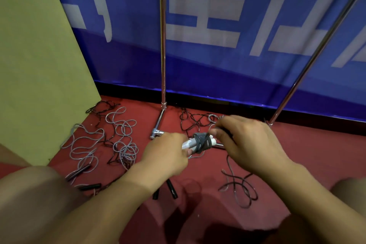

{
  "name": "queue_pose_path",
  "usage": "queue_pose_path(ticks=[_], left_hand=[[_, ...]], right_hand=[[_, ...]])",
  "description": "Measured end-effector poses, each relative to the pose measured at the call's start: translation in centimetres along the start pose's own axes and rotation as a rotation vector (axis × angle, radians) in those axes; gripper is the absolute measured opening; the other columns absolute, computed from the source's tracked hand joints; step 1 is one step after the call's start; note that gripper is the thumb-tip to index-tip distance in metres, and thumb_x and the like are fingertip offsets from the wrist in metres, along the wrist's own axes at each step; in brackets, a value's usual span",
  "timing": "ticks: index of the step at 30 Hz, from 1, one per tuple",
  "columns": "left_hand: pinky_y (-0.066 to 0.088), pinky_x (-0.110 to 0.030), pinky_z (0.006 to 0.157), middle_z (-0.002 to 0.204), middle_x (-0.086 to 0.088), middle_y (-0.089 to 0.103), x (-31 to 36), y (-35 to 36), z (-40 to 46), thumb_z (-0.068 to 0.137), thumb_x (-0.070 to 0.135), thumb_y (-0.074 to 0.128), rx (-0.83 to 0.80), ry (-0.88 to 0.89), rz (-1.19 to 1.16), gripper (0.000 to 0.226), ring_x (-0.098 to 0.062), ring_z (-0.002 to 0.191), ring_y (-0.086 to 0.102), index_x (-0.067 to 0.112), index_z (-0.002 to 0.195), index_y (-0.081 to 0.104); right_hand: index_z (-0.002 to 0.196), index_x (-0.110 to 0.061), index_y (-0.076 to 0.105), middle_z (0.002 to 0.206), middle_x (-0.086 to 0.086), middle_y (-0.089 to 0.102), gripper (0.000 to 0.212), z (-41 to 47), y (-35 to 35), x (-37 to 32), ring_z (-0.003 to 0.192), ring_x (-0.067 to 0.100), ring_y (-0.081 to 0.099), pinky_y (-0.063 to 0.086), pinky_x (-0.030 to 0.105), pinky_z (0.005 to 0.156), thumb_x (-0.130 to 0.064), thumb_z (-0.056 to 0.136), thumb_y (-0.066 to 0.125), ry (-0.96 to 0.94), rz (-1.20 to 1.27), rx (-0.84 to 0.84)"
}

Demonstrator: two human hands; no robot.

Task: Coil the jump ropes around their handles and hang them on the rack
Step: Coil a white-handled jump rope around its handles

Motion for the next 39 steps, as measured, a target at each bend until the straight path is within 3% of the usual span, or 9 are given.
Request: queue_pose_path(ticks=[9, 15, 21, 23, 26, 32, 34, 36, 39], left_hand=[[0.048, -0.038, 0.074, 0.090, 0.007, 0.064, 2.0, 0.0, -1.0, 0.093, 0.047, 0.059, 0.017, 0.353, -0.100, 0.018, -0.020, 0.087, 0.059, 0.031, 0.102, 0.060], [0.044, -0.033, 0.068, 0.087, 0.010, 0.061, 2.9, -0.8, -2.1, 0.090, 0.046, 0.056, 0.078, 0.529, -0.211, 0.019, -0.014, 0.082, 0.055, 0.037, 0.106, 0.058], [0.048, -0.033, 0.071, 0.085, 0.015, 0.060, 3.2, -1.3, -2.9, 0.088, 0.037, 0.065, 0.002, 0.586, -0.415, 0.009, -0.007, 0.081, 0.058, 0.037, 0.096, 0.063], [0.048, -0.038, 0.070, 0.081, 0.010, 0.060, 3.4, -1.4, -3.0, 0.088, 0.035, 0.066, -0.026, 0.589, -0.496, 0.004, -0.012, 0.079, 0.059, 0.031, 0.089, 0.065], [0.048, -0.046, 0.072, 0.083, -0.001, 0.064, 3.5, -1.6, -2.9, 0.089, 0.038, 0.065, -0.026, 0.563, -0.564, 0.024, -0.020, 0.079, 0.061, 0.016, 0.098, 0.070], [0.047, -0.037, 0.066, 0.079, 0.008, 0.060, 3.4, -1.9, -2.9, 0.090, 0.030, 0.069, -0.013, 0.547, -0.657, 0.004, -0.013, 0.073, 0.059, 0.032, 0.093, 0.067], [0.049, -0.043, 0.065, 0.078, 0.005, 0.060, 3.1, -1.8, -2.7, 0.092, 0.036, 0.067, -0.010, 0.517, -0.679, 0.008, -0.016, 0.072, 0.058, 0.028, 0.094, 0.064], [0.053, -0.048, 0.070, 0.080, 0.003, 0.066, 3.0, -1.7, -2.6, 0.093, 0.041, 0.063, -0.028, 0.480, -0.711, 0.014, -0.016, 0.075, 0.066, 0.029, 0.098, 0.062], [0.058, -0.046, 0.074, 0.082, 0.007, 0.071, 2.6, -1.8, -2.7, 0.094, 0.043, 0.061, -0.021, 0.447, -0.758, 0.013, -0.007, 0.079, 0.072, 0.035, 0.105, 0.059]], right_hand=[[0.099, -0.030, 0.067, 0.087, -0.007, 0.063, 0.046, 0.8, -0.3, 1.3, 0.077, 0.028, 0.066, 0.052, 0.039, 0.058, -0.061, 0.091, 0.033, 0.046, -0.038, 0.084], [0.095, -0.030, 0.070, 0.082, -0.008, 0.066, 0.030, 0.9, -1.0, 2.7, 0.078, 0.021, 0.063, 0.051, 0.038, 0.065, -0.056, 0.088, 0.059, 0.170, 0.037, 0.094], [0.076, -0.024, 0.069, 0.063, -0.009, 0.065, 0.042, 0.9, -1.1, 4.9, 0.060, 0.001, 0.058, 0.041, 0.013, 0.052, -0.062, 0.064, 0.079, 0.434, 0.294, -0.028], [0.076, -0.021, 0.069, 0.057, -0.011, 0.061, 0.041, 0.8, -0.6, 5.3, 0.050, 0.000, 0.050, 0.036, 0.010, 0.046, -0.058, 0.064, 0.081, 0.485, 0.417, -0.063], [0.080, -0.018, 0.067, 0.053, -0.013, 0.054, 0.035, 0.7, 0.3, 5.5, 0.050, 0.003, 0.045, 0.039, 0.018, 0.051, -0.048, 0.070, 0.083, 0.494, 0.579, -0.074], [0.077, -0.015, 0.064, 0.059, -0.002, 0.059, 0.018, 0.9, 1.7, 4.7, 0.057, 0.013, 0.049, 0.041, 0.029, 0.058, -0.023, 0.082, 0.079, 0.477, 0.757, -0.156], [0.077, -0.013, 0.065, 0.067, 0.006, 0.064, 0.019, 0.7, 2.0, 4.4, 0.062, 0.017, 0.053, 0.043, 0.035, 0.062, -0.021, 0.077, 0.083, 0.468, 0.786, -0.201], [0.080, -0.013, 0.066, 0.070, 0.000, 0.067, 0.019, 0.6, 1.9, 4.2, 0.063, 0.010, 0.056, 0.045, 0.030, 0.061, -0.010, 0.066, 0.078, 0.391, 0.698, -0.239], [0.069, -0.021, 0.062, 0.059, -0.017, 0.064, 0.029, 0.8, 1.5, 3.7, 0.054, -0.006, 0.051, 0.041, 0.015, 0.056, 0.008, 0.072, 0.061, 0.336, 0.562, -0.247]])
Point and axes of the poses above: each hand's wrist, its own z-axis towards the middle knuckle, its own y-axis out of the palm, x = y × z, the point moved 7 cm from there along z, towards the middle knuckle
